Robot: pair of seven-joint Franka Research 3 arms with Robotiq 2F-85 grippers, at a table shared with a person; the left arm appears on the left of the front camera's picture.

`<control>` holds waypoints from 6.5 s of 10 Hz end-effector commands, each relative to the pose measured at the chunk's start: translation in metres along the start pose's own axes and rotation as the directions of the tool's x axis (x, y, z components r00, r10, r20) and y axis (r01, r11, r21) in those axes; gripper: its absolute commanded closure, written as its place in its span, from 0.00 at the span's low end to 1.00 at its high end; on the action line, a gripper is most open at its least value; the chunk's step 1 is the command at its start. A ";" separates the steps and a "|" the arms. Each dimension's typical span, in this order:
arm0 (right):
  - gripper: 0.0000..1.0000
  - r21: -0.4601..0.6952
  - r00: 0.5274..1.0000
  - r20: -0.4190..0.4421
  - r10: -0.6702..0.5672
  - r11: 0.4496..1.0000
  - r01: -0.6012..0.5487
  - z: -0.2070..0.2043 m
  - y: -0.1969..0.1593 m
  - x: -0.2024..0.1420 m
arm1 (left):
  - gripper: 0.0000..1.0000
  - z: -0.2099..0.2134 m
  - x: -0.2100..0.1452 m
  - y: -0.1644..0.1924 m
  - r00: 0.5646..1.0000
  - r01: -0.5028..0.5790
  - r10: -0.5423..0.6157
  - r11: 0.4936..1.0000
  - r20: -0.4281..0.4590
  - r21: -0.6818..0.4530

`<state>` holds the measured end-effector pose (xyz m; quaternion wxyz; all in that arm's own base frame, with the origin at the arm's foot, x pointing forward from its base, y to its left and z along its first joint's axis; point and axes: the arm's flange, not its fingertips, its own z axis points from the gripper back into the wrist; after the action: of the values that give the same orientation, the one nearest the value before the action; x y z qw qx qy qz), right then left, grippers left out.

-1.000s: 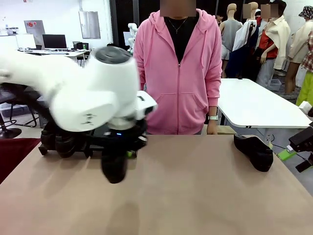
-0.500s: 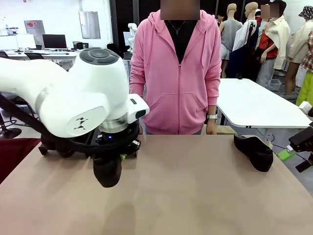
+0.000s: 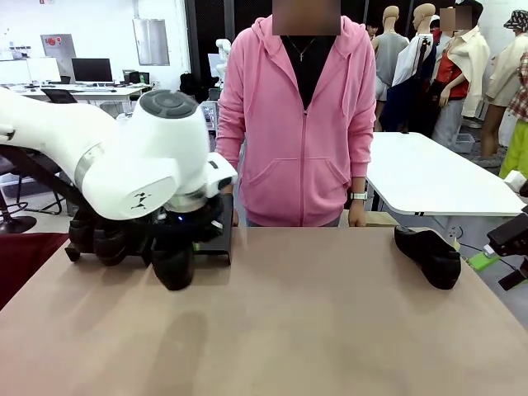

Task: Organize the shoes by placing them on the stand.
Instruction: Place the Shoe from the middle of the table onto the Shoes Stand, then pick up one Shoe and place it in the middle of the table.

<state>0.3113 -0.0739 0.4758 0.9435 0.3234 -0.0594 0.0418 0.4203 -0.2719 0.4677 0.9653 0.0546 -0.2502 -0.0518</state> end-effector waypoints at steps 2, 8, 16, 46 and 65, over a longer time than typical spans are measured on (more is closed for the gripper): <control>0.00 0.005 1.000 -0.001 -0.012 1.000 0.012 0.004 0.003 0.002 | 1.00 -0.075 0.067 0.005 0.975 -0.154 0.121 0.973 0.188 0.171; 0.00 0.005 1.000 -0.001 -0.012 1.000 0.012 0.004 0.003 0.002 | 1.00 -0.095 0.082 0.008 0.972 -0.139 0.091 0.966 0.218 0.217; 0.00 0.005 1.000 -0.001 -0.012 1.000 0.012 0.004 0.003 0.002 | 1.00 -0.119 0.092 0.019 0.966 -0.178 0.120 0.951 0.228 0.251; 0.00 0.005 1.000 -0.001 -0.012 1.000 0.012 0.004 0.003 0.002 | 0.00 0.050 -0.102 0.173 0.952 -0.022 -0.170 0.792 -0.255 -0.610; 0.00 -0.197 0.998 0.005 -0.068 0.978 0.068 -0.012 0.010 0.046 | 0.00 0.046 -0.045 0.157 0.825 -0.558 0.223 0.468 -0.519 -0.686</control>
<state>0.3216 -0.0697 0.4758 0.9518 0.2985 -0.0625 0.0326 0.3705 -0.1155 0.5056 0.8908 -0.4468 -0.0245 0.0795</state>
